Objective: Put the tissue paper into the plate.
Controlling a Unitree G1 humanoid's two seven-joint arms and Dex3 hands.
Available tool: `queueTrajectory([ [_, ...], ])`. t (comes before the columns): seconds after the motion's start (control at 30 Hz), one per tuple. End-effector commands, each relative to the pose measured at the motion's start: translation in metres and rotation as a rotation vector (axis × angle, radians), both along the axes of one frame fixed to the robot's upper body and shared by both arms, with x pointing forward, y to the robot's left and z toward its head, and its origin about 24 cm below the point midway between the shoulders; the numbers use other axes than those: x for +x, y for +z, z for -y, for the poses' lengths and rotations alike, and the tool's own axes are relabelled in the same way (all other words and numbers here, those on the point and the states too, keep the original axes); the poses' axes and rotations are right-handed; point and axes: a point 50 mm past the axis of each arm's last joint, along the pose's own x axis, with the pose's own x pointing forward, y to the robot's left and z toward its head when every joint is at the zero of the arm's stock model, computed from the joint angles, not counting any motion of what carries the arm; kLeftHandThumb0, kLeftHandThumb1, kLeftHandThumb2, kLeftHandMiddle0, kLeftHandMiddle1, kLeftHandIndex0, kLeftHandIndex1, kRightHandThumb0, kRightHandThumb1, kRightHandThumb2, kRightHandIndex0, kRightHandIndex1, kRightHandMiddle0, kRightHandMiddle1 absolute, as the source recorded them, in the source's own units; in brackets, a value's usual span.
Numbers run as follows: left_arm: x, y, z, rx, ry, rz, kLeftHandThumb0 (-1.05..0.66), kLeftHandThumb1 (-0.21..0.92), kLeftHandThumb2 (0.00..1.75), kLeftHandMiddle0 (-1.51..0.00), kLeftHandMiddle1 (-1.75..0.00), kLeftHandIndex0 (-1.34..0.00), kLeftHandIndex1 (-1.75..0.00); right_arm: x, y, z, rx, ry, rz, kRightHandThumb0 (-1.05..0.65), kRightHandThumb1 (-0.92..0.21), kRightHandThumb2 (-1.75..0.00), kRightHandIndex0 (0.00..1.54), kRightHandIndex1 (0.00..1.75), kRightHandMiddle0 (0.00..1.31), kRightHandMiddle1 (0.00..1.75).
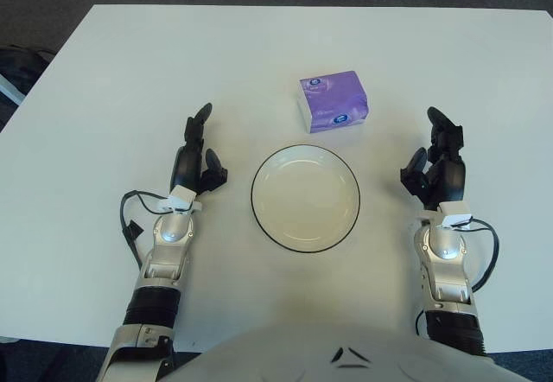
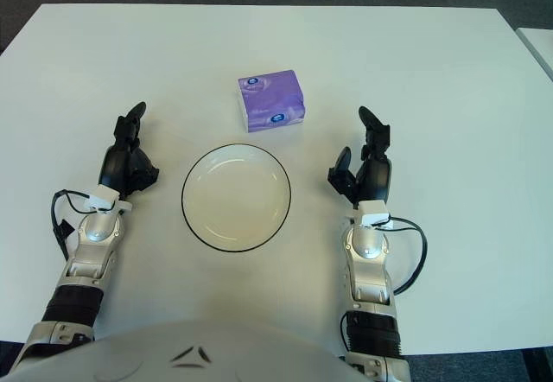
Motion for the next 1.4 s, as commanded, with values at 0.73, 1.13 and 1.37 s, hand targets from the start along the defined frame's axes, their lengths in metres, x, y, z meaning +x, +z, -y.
queueTrajectory([
  [0.73,-0.011,-0.038,0.005,-0.039,0.007,-0.183,-0.91,0.92,1.22,-0.09,0.0,0.0,-0.48,0.091,0.178,-0.01,-0.353,0.032,0.414,-0.55,-0.92,-0.76,0.23,0.0,0.0,0.71],
  [1.13,-0.009,-0.039,0.003,-0.047,-0.005,-0.196,-0.92,0.92,1.22,-0.07,0.0,0.0,-0.44,0.101,0.192,-0.028,-0.503,0.088,0.435,-0.56,-0.91,-0.65,0.2,0.0,0.0,0.69],
  [1.37,-0.007,-0.038,0.003,-0.04,-0.011,-0.179,-0.91,0.92,1.22,-0.06,0.0,0.0,-0.44,0.109,0.196,-0.058,-0.781,0.168,0.375,-0.68,-0.89,-0.54,0.2,0.0,0.0,0.73],
])
